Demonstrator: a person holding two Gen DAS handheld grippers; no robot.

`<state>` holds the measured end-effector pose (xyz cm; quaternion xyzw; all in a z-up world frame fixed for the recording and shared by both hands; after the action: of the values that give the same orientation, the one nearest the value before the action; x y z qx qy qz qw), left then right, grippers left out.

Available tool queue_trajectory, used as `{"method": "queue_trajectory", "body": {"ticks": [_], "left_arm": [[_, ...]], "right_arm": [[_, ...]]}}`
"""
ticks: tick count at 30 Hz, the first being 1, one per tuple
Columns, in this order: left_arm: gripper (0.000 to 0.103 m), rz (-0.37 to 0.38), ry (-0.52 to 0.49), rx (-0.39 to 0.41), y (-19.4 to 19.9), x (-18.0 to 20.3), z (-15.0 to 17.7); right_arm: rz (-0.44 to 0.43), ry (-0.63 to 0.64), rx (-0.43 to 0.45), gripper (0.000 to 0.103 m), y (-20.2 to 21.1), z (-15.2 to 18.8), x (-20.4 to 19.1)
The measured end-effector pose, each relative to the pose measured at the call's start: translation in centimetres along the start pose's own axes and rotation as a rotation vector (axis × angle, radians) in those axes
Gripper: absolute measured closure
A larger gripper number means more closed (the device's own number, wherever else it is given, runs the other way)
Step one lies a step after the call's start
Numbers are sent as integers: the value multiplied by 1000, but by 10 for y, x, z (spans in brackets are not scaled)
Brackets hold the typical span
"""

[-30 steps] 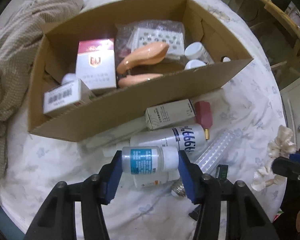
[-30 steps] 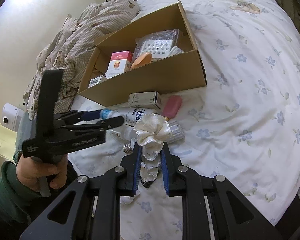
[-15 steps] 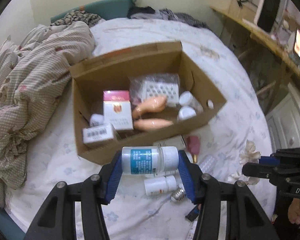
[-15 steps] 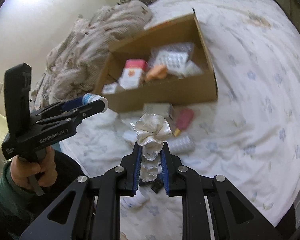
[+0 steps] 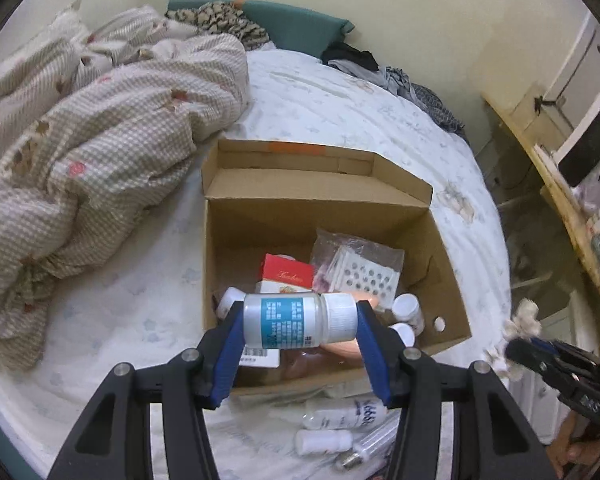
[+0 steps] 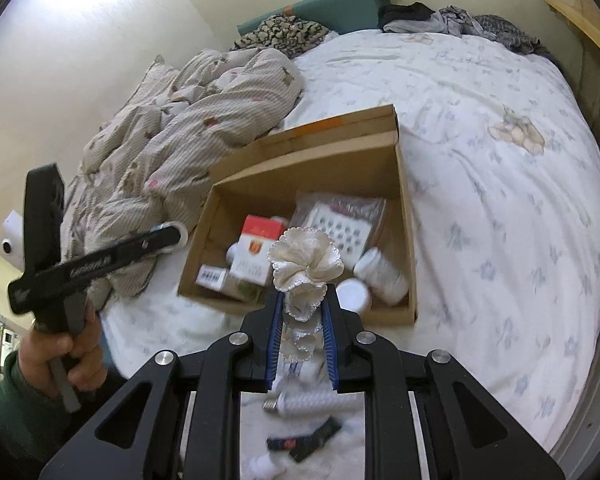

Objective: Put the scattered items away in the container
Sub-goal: 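Carry the ribbon flower and pill bottle into the box, open both grippers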

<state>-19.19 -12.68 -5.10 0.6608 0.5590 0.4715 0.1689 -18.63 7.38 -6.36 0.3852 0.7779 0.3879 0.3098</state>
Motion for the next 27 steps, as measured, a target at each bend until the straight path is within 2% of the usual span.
{"method": "queue_trajectory", "body": {"ticks": [6, 12, 18, 20, 22, 24, 26, 27], "left_arm": [[49, -2, -22, -43, -37, 1, -1], [49, -46, -81, -102, -84, -3, 5], [49, -48, -91, -139, -104, -12, 10], [49, -32, -65, -146, -106, -17, 11], [49, -29, -36, -152, -107, -21, 12], [48, -24, -9, -159, -109, -25, 13], [37, -23, 5, -177, -110, -27, 15], [35, -36, 8, -172, -108, -29, 15]], "right_arm": [[43, 26, -47, 83, -47, -18, -7], [92, 69, -141, 83, -100, -14, -15], [123, 87, -146, 83, -118, -14, -15], [132, 96, -166, 82, -124, -11, -14], [128, 109, -191, 79, -130, -8, -15], [134, 132, -206, 71, -133, -6, -18], [178, 161, -190, 45, -131, -7, -18], [192, 168, -174, 40, -128, -9, -18]]}}
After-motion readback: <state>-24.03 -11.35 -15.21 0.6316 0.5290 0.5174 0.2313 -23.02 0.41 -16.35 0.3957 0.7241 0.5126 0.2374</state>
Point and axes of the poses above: each gripper's, at about its wrist camera, not at the fingertips, and y roughly against the way its jaws point, x to its right, z to its underside, the point moved 8 cm from there along -y, roughly the way its jaws point, and after that the axes turned 13 degrees about z, right-handed, at the moved point
